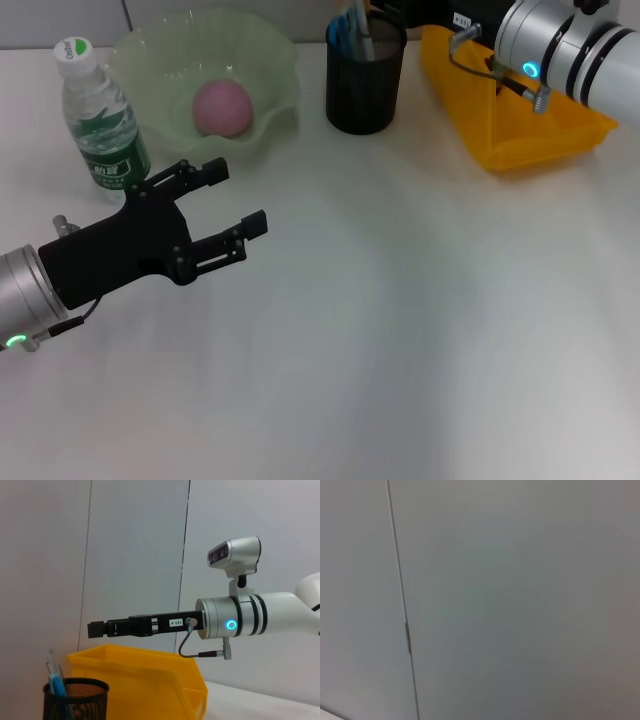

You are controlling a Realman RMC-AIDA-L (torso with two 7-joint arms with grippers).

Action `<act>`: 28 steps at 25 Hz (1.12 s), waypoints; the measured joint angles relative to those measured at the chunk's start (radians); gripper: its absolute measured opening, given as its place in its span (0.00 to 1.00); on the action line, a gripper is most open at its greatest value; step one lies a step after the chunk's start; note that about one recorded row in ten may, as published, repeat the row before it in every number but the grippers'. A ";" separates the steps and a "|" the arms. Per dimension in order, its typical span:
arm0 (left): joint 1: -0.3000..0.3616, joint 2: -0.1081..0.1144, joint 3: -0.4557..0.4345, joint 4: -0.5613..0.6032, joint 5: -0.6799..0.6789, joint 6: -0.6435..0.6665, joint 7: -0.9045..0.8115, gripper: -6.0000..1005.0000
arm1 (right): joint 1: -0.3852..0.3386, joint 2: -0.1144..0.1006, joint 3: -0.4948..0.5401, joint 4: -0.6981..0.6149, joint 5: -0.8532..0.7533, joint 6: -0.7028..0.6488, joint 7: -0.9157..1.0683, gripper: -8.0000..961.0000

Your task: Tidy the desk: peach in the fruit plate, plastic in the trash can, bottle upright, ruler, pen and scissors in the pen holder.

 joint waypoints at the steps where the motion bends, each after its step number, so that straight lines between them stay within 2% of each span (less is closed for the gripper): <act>1: 0.000 0.000 0.001 0.000 0.000 0.000 0.000 0.80 | -0.001 0.000 0.000 0.000 0.000 -0.002 0.000 0.65; 4: 0.000 0.000 0.002 0.002 0.000 0.001 0.000 0.80 | -0.008 0.000 0.008 -0.002 0.000 -0.019 0.008 0.75; 8: 0.000 0.000 0.004 0.002 0.001 0.002 0.000 0.80 | -0.030 -0.002 0.011 -0.014 0.002 -0.087 0.017 0.79; 9: 0.000 0.001 0.015 0.004 0.001 0.002 -0.006 0.80 | -0.072 -0.006 0.011 -0.043 0.016 -0.173 0.034 0.80; 10: 0.000 0.001 0.015 0.004 0.001 0.002 -0.006 0.80 | -0.072 -0.006 0.011 -0.043 0.016 -0.173 0.034 0.80; 12: -0.005 0.003 0.052 0.012 0.001 0.003 -0.028 0.80 | -0.117 -0.010 0.011 -0.071 0.029 -0.255 0.068 0.82; 13: -0.006 0.004 0.061 0.016 0.001 0.003 -0.035 0.80 | -0.146 -0.012 0.010 -0.090 0.033 -0.307 0.093 0.83; 14: -0.007 0.004 0.073 0.023 0.001 0.003 -0.044 0.80 | -0.205 -0.017 0.006 -0.130 0.034 -0.413 0.156 0.84; 16: -0.009 0.004 0.095 0.036 0.001 0.003 -0.065 0.80 | -0.232 -0.020 0.004 -0.148 0.034 -0.463 0.182 0.86; 18: -0.016 0.004 0.122 0.051 0.000 0.003 -0.099 0.80 | -0.293 -0.028 0.001 -0.185 0.022 -0.586 0.233 0.86; 19: -0.020 0.005 0.141 0.065 0.000 0.004 -0.130 0.80 | -0.350 -0.035 0.000 -0.217 -0.001 -0.681 0.278 0.86; 20: -0.022 0.005 0.153 0.074 0.000 0.004 -0.148 0.80 | -0.350 -0.035 0.000 -0.217 -0.001 -0.681 0.278 0.86; 24: -0.025 0.006 0.180 0.095 0.000 0.008 -0.185 0.80 | -0.436 -0.045 0.008 -0.271 -0.087 -0.806 0.359 0.86; 27: -0.027 0.006 0.199 0.110 0.000 0.011 -0.207 0.80 | -0.460 -0.070 0.012 -0.280 -0.232 -0.894 0.387 0.86; 28: -0.029 0.010 0.245 0.138 0.000 0.024 -0.256 0.80 | -0.461 -0.076 0.012 -0.278 -0.268 -0.915 0.387 0.86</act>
